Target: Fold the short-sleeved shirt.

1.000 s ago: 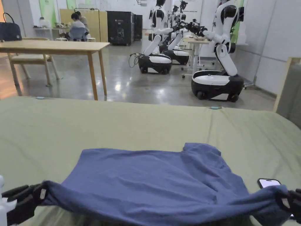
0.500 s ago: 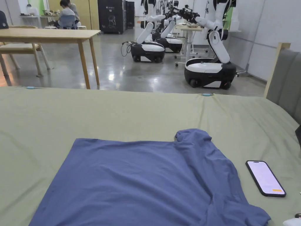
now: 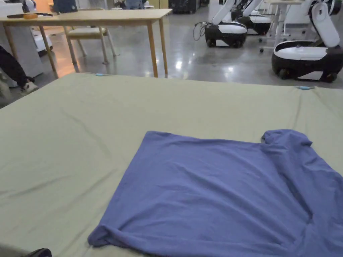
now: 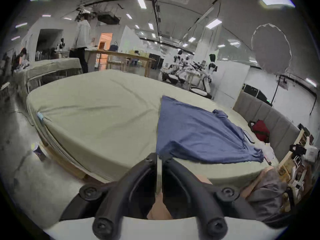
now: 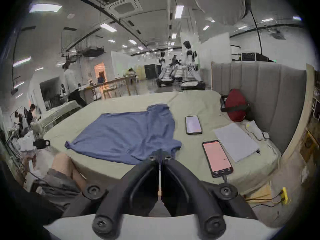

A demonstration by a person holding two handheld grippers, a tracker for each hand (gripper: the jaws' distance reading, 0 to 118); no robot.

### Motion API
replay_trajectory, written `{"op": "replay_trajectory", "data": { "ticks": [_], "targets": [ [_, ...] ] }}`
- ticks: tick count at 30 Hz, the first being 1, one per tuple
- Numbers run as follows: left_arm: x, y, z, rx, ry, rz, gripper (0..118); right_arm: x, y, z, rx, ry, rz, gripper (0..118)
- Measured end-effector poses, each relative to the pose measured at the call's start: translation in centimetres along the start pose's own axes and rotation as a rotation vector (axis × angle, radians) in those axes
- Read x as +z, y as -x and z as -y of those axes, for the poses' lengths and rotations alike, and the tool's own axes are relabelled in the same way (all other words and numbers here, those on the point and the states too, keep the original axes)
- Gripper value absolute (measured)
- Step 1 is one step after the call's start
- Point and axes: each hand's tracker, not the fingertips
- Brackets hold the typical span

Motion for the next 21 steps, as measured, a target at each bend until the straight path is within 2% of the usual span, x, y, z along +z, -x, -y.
{"op": "replay_trajectory", "data": {
  "ticks": [2,3,4,5,6,7,8,10,13,16,17,19,21],
  "targets": [
    [-1.4,-0.3,-0.5,-0.021,-0.005,0.018,6,-0.6,0.8,-0.1,0.02,-0.001,-0.023,3],
    [-2.3,-0.4,-0.9,-0.054,0.015,0.031,15,-0.9,0.9,-0.2,0.029,0.013,-0.046,3],
    [-3.3,-0.7,-1.2,-0.083,0.051,0.048,47,-1.2,1.2,-0.3,0.043,0.021,-0.056,3],
    [-4.4,-1.1,-1.5,-0.118,0.074,0.051,106,-1.6,1.7,-0.5,0.055,0.025,-0.049,3],
    [-5.7,-1.4,-1.6,-0.155,0.099,0.057,118,-1.9,2.0,-0.5,0.061,0.031,-0.05,3],
    [-6.9,-0.8,-1.2,-0.178,0.122,0.066,115,-2.0,2.1,-0.5,0.064,0.033,-0.057,3],
    [-7.6,-0.7,-1.3,-0.221,0.047,0.096,113,-2.2,2.1,-0.5,0.063,0.031,-0.068,3],
    [-10.0,-0.5,-1.2,-0.271,0.126,0.049,112,-2.7,2.4,-0.5,0.058,0.038,-0.085,3],
    [-12.4,-0.8,-0.4,-0.303,0.203,0.021,93,-3.3,2.6,-0.6,0.051,0.061,-0.092,3],
    [-13.6,-0.7,0.0,-0.298,0.204,0.021,77,-3.6,2.8,-0.6,0.062,0.079,-0.08,3],
    [-13.8,-0.7,0.1,-0.309,0.21,0.012,58,-3.8,3.1,-0.7,0.063,0.085,-0.074,3],
    [-13.7,-0.8,0.1,-0.313,0.2,0.015,11,-3.9,3.2,-0.7,0.065,0.092,-0.07,3],
    [-13.8,-0.9,0.3,-0.28,0.2,0.054,8,-4.2,3.3,-0.8,0.064,0.101,-0.07,3]
  ]
}}
